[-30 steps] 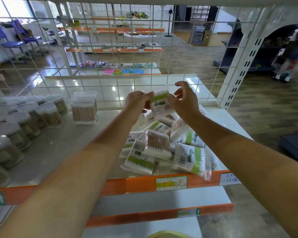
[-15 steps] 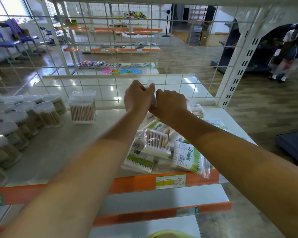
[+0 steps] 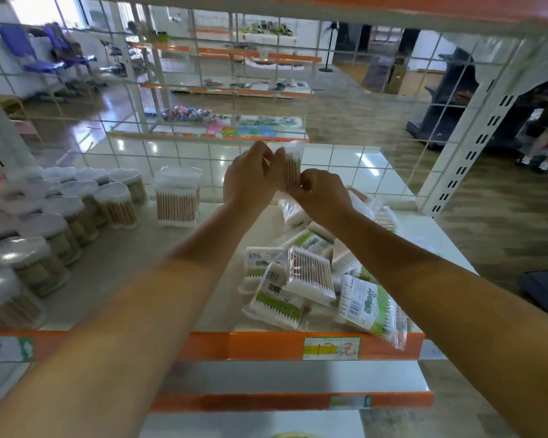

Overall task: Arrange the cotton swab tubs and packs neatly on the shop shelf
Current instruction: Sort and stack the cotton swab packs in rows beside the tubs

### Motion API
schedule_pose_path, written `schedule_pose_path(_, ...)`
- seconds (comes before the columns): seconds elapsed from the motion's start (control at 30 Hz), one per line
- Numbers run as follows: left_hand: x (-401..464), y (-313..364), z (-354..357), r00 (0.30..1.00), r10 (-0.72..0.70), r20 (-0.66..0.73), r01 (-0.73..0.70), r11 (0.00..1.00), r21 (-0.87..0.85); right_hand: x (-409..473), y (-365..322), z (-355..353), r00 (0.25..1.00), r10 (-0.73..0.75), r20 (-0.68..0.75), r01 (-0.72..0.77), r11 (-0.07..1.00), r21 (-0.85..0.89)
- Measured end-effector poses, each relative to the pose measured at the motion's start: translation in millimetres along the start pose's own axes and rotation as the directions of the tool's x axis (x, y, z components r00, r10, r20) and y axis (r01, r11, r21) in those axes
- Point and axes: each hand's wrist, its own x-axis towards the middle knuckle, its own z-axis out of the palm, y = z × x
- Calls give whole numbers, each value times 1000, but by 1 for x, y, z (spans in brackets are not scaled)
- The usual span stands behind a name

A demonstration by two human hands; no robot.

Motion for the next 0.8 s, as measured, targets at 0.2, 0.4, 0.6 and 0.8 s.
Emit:
schedule_pose_path(0.2, 16, -46, -45, 999, 27, 32, -33, 984, 177, 13, -30, 29, 1000, 19, 21, -22, 988, 154)
schedule_pose_path(0.4, 33, -97, -96, 987, -46, 153, -5, 947, 320, 23, -67, 71, 997, -18, 70, 5, 983, 184)
schedule_pose_path(0.6, 43, -134, -128, 957, -105, 272, 0, 933, 360, 21, -93, 112, 985, -54, 162, 22, 981, 195)
schedule_pose_path(0.8, 48, -158, -138, 953, -111, 281, 10, 942, 336, 16, -102, 142, 984, -16, 176, -20, 980, 196)
